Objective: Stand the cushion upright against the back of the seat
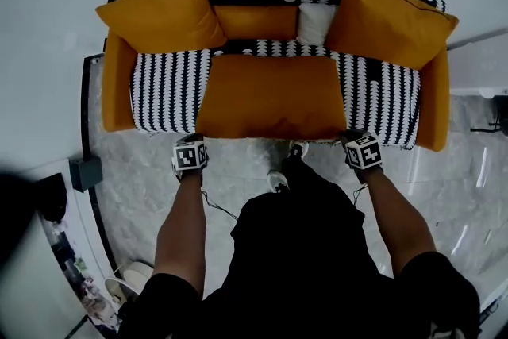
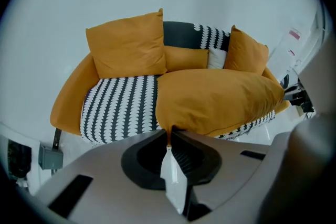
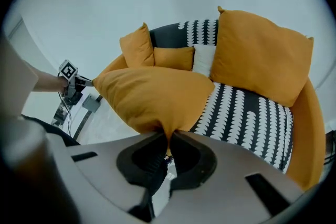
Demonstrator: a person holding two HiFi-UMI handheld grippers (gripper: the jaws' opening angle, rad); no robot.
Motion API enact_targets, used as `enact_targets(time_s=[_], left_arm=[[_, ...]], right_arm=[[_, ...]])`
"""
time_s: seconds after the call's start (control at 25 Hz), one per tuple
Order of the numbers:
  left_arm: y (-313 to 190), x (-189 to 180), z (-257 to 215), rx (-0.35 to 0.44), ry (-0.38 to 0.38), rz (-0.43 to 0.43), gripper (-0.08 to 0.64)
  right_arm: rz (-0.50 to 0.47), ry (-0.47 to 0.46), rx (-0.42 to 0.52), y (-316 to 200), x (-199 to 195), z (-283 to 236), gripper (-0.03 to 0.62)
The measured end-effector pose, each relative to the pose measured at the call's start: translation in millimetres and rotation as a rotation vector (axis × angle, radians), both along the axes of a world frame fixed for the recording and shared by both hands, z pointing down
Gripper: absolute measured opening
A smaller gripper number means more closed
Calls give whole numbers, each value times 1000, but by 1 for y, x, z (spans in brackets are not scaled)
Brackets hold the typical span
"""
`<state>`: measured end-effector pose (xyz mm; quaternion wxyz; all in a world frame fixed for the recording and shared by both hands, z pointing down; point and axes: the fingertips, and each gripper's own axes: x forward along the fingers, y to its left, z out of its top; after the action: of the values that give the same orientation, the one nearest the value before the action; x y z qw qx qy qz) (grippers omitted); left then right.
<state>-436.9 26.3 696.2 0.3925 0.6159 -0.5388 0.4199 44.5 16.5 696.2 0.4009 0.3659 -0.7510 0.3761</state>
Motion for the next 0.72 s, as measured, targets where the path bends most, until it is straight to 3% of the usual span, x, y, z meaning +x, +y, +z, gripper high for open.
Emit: enact_targets(time_s=[0.44, 0.72], left_arm=[[-45, 12, -60, 85, 45, -106, 35], [-90, 13, -93, 163, 87, -107, 35]], right_arm=[[117, -128, 41, -60, 13, -51, 49], [240, -211, 97, -104, 16, -80, 48]])
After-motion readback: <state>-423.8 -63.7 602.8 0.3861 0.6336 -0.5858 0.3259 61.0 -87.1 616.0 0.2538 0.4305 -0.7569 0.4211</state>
